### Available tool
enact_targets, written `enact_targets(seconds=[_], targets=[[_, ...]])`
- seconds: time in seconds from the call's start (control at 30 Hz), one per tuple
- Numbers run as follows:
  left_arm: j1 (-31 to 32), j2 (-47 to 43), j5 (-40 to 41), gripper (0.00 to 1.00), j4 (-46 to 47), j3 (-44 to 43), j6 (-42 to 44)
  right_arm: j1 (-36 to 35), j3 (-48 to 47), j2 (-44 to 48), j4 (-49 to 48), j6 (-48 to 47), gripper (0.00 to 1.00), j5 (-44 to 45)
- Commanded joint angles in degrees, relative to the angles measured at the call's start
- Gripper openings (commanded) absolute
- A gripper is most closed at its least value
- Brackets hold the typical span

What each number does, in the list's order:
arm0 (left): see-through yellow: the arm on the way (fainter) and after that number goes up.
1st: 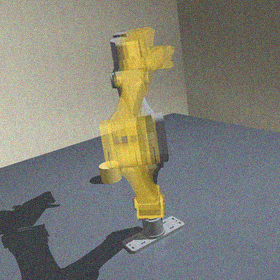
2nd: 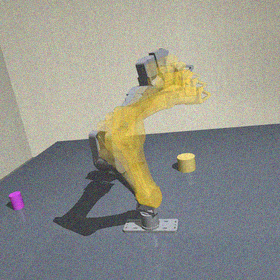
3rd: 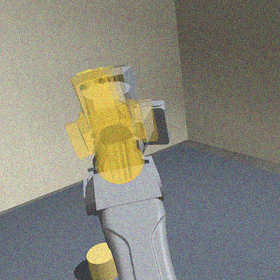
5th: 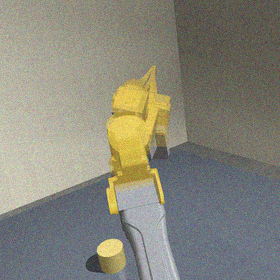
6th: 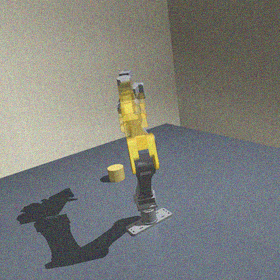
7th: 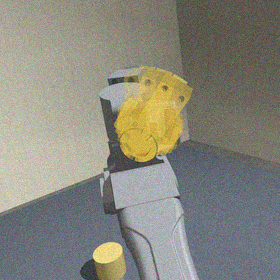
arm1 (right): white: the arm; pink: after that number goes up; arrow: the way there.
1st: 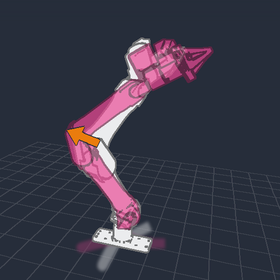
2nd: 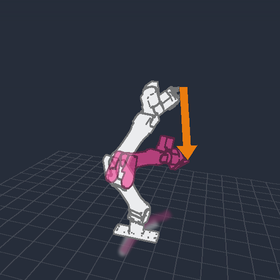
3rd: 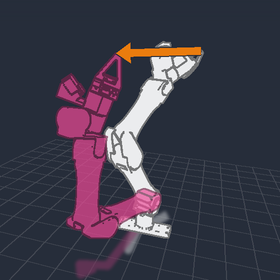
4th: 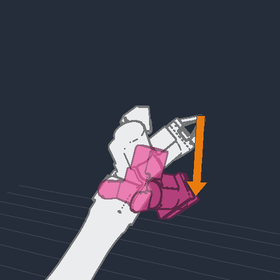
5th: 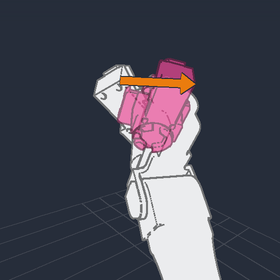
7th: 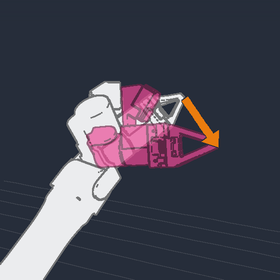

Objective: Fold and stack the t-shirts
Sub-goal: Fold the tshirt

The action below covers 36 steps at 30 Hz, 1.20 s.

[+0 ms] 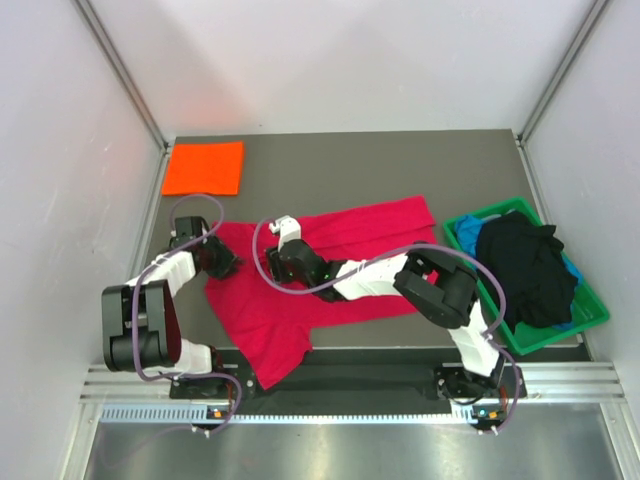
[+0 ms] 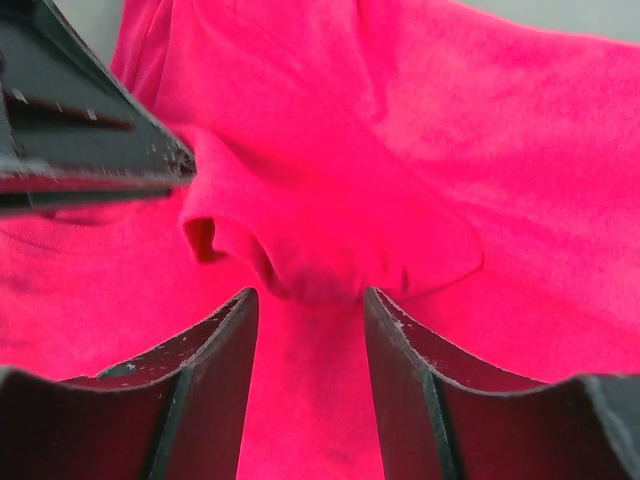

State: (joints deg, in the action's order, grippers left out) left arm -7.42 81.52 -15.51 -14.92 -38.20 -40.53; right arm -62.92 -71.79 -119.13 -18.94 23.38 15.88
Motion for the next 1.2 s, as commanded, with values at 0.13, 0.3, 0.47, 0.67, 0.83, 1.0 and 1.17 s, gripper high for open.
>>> enact_targets(seconds=[0.13,0.3,0.47,0.67,0.83,1.0,1.17], targets=[[0.7,0.8,1.6,0.31,2.5,-1.5,0.7,-0.6,-4.8,-2.9,0.0,-1.1,0.43,3.2],[0.7,0.3,3.1,0.13,1.7,-1.9,1.3,-0.7,-6.3,-3.5,2.1,-0.7,0.40,4.3],[0.7,1.2,4.4,0.00,-1.3,-3.5,1.1,-0.7,-6.0,-2.2,3.5,-1.3,0.25,5.7],[0.7,-1.1,7.7,0.00,-8.5,-7.9,2.2,-0.8,-4.5,2.8,6.3,-3.8,0.01,5.7],[1.3,-4.3,7.4,0.00,-12.9,-9.7,1.6,-0.7,-2.0,6.3,6.6,-4.9,0.00,4.6],[2.5,-7.1,7.7,0.00,-15.1,-8.3,0.8,-0.5,-0.8,7.9,6.8,-5.4,0.00,2.7],[3.5,-10.9,6.5,0.00,-17.2,-6.8,-0.2,0.0,0.1,8.9,8.2,-6.4,0.01,0.8]])
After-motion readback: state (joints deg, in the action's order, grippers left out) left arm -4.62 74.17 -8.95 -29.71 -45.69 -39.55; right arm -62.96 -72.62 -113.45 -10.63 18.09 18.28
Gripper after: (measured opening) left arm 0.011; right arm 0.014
